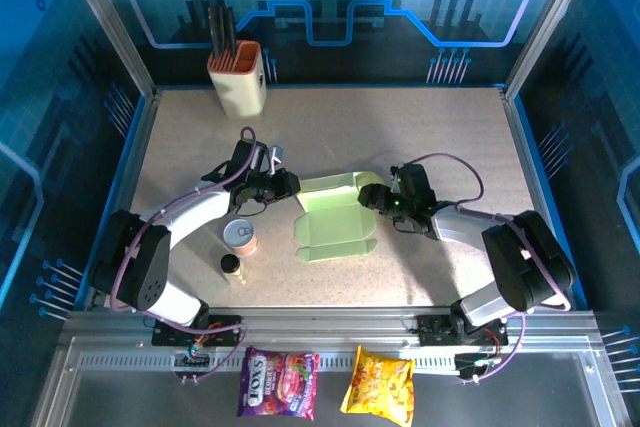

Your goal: Fold the paper box

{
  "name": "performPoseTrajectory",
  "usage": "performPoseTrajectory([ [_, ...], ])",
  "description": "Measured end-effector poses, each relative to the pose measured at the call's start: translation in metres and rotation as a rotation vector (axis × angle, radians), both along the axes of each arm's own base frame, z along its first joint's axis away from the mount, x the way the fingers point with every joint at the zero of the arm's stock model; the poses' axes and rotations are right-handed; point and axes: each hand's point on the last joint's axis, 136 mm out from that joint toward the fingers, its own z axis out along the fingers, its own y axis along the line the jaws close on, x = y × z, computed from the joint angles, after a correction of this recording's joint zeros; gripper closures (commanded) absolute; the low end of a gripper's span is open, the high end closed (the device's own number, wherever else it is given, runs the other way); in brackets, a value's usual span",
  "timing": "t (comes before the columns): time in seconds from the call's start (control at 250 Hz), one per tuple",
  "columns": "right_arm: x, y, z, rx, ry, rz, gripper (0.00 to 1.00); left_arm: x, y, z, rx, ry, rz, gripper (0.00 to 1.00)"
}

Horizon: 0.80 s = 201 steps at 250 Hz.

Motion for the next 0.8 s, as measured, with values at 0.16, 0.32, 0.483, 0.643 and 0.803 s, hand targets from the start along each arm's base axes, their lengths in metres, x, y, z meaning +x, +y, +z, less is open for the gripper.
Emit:
performPoseTrajectory([
  [0.16, 0.005, 0.002, 0.002, 0.015, -0.018, -0.007, 0.36, 0.000, 0.000, 0.000, 0.000, 0.000, 0.000, 0.79],
  [0.32, 0.006, 0.000, 0.003, 0.009, -0.025, -0.019, 0.35, 0.000, 0.000, 0.000, 0.000, 0.001, 0.000, 0.79],
  [0.483, 0.003, -0.011, 0.006, -0.027, -0.033, -0.059, 0.30, 0.000, 0.000, 0.000, 0.000, 0.000, 0.000, 0.79],
  [0.643, 0.002, -0.012, 0.006, -0.031, -0.034, -0.062, 0.30, 0.000, 0.000, 0.000, 0.000, 0.000, 0.000, 0.79],
  [0.803, 0.002, -0.007, -0.003, -0.017, -0.012, -0.045, 0.31, 0.000, 0.000, 0.000, 0.000, 0.001, 0.000, 0.79],
])
